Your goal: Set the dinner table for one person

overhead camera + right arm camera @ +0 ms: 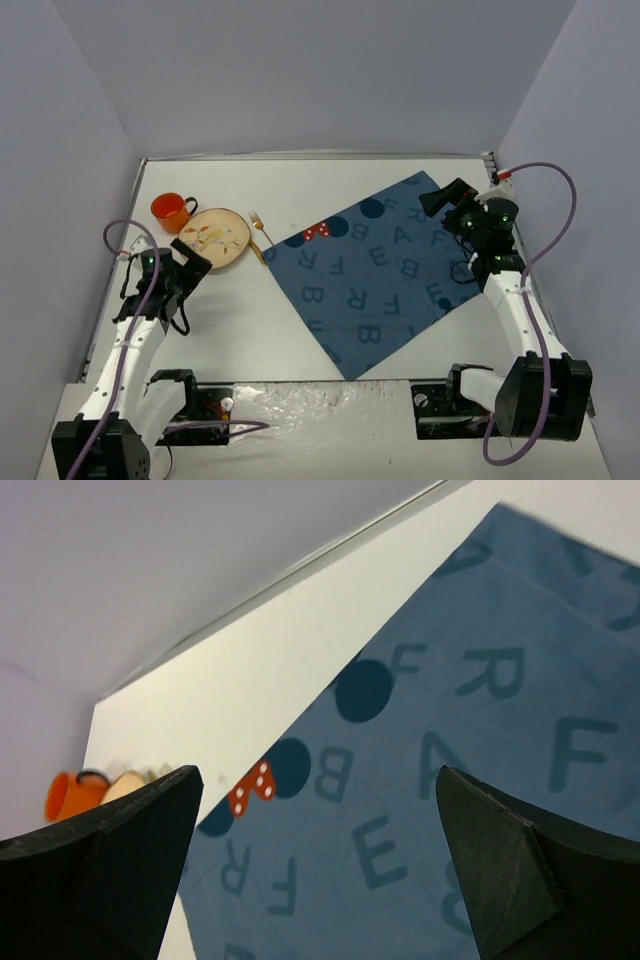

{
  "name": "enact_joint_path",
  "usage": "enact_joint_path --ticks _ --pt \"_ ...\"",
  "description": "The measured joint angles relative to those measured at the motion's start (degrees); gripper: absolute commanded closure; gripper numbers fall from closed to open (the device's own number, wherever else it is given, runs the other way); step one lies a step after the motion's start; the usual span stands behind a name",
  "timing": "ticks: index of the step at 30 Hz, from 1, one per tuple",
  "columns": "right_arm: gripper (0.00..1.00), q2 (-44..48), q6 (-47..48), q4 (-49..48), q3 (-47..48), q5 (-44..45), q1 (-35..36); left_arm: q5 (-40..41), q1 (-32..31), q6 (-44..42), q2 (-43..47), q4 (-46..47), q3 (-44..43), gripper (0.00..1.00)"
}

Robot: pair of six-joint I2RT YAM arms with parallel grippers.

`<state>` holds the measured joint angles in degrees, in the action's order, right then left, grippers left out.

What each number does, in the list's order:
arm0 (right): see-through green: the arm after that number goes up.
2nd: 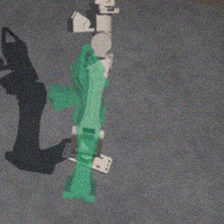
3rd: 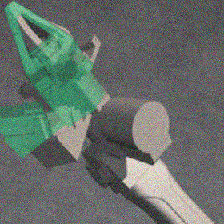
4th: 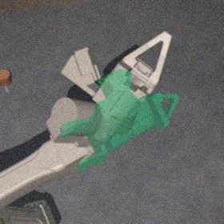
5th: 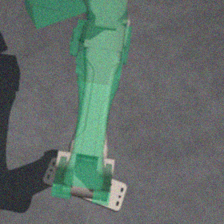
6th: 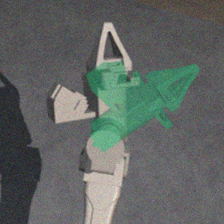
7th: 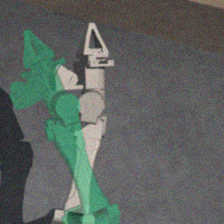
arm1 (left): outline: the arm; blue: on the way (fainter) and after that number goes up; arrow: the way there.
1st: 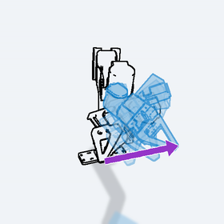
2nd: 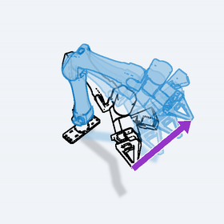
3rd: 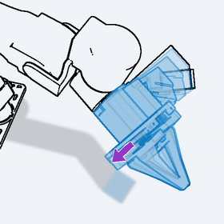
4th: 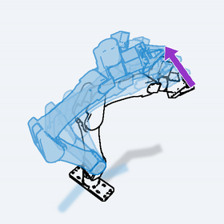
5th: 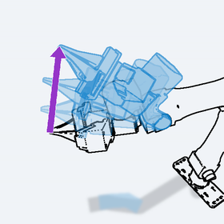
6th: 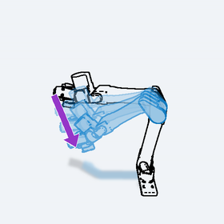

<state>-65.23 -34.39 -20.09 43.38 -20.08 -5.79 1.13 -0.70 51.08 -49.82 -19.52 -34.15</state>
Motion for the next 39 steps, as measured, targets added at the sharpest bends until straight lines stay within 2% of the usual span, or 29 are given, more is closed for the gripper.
enact_joint_path --ticks 4,8,10,20,29,32,37,39 --pt "0.00 0.0 0.8 -0.3 -0.7 -3.3 1.7 -4.3 8.4 2.5 -1.1 7.3 6.7 0.03" --pt "0.00 0.1 1.6 -0.9 -2.2 -4.7 1.8 -7.8 11.7 3.9 -5.4 15.4 9.9 0.04" --pt "0.00 0.1 1.7 -0.9 -2.7 -5.0 1.8 -9.3 12.5 4.2 -8.9 20.4 10.3 0.14" --pt "0.00 0.1 2.9 -1.6 -3.1 -5.9 2.3 -12.3 12.8 7.2 -25.4 41.0 11.4 0.33" --pt "0.00 0.1 3.6 -1.6 -3.1 -5.9 2.5 -13.0 12.9 8.1 -35.3 52.4 9.5 0.53" --pt "0.00 0.1 4.0 -1.6 -3.1 -6.0 2.5 -13.3 12.9 8.5 -38.3 55.6 8.8 0.65" --pt "0.00 0.3 4.7 -1.5 -3.1 -6.0 2.8 -12.9 13.0 9.3 -41.1 58.3 8.9 1.00" --pt "0.00 0.5 4.9 -1.5 -3.1 -6.0 2.9 -13.1 13.2 10.2 -41.2 58.6 9.1 1.00"
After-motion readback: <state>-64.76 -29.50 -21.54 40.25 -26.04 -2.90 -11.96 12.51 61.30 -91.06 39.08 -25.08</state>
